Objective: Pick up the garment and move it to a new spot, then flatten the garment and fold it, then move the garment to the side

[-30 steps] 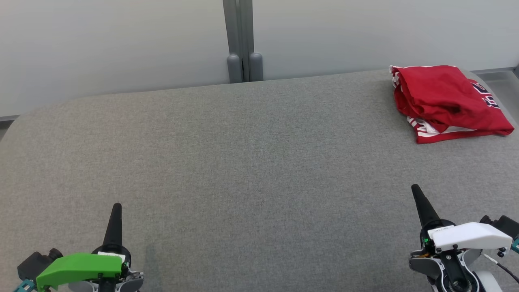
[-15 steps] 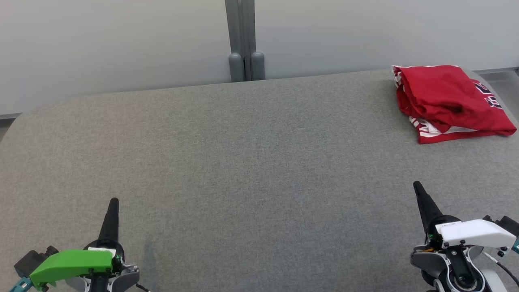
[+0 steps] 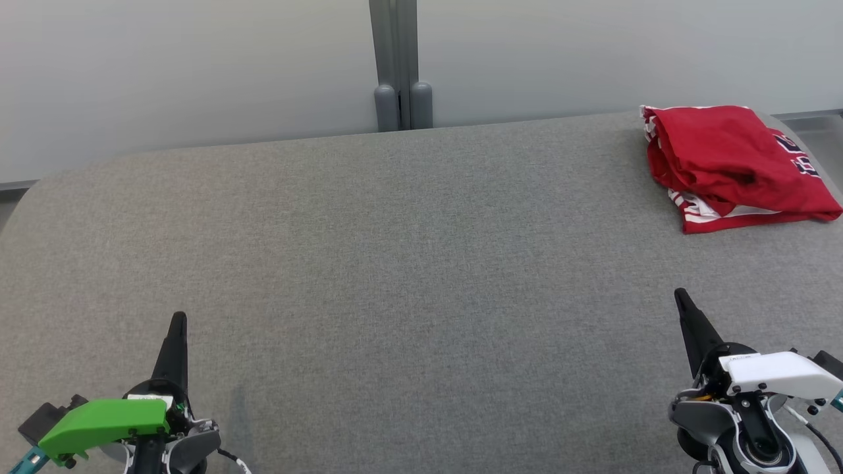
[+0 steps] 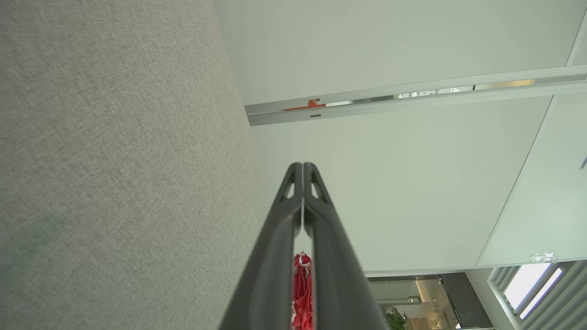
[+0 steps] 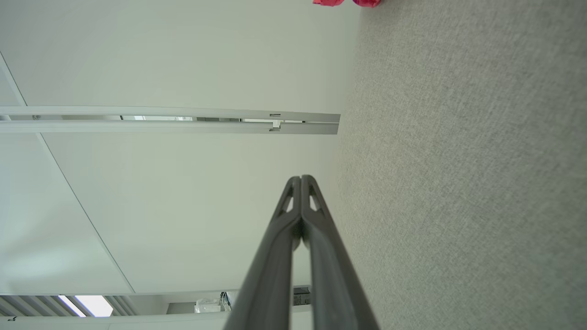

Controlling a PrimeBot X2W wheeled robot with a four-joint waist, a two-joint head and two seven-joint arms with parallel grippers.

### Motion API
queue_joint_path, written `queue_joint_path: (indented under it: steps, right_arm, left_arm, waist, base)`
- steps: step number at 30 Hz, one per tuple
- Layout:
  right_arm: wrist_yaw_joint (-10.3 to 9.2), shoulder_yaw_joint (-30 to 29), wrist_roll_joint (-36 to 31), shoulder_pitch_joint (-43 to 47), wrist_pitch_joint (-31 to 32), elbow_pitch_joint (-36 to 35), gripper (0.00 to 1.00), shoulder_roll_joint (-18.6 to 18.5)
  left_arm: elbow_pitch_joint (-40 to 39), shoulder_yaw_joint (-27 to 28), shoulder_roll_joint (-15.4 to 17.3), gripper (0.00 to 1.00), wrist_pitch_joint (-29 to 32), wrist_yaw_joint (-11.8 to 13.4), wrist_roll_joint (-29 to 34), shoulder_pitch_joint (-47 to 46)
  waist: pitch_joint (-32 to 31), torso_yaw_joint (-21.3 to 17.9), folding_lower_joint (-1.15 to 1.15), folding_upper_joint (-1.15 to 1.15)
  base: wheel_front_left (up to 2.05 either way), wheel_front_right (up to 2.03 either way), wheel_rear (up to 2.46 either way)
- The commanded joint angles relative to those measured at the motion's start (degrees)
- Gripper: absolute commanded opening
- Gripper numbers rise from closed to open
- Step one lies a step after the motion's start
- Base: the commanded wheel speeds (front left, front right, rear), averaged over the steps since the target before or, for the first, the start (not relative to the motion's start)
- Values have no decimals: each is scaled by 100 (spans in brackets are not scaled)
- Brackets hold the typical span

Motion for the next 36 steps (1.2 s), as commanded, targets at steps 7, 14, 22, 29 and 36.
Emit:
queue_joint_path:
  steps: [7,14,22,29,36]
  right_arm:
    - [2,-91,334,-117,109,44,0,17]
    - [2,-139,487,-131,171,65,0,37]
    - [2,-157,463,-126,181,66,0,48]
    - [2,-171,446,-128,193,67,0,59]
    - [2,-184,431,-129,202,68,0,70]
  left_arm:
    - [44,84,15,0,109,-70,-343,-180]
    - [67,126,1,0,156,-91,-502,-216]
    - [66,143,-15,0,178,-91,-472,-211]
    - [67,157,-28,0,194,-90,-450,-212]
    - [69,170,-41,0,201,-90,-435,-214]
  waist:
    - [9,17,0,0]
    - [14,29,0,0]
    - [14,29,0,0]
    - [14,29,0,0]
    - [14,29,0,0]
  base:
    - [0,0,0]
    - [0,0,0]
    - [0,0,0]
    - [0,0,0]
    - [0,0,0]
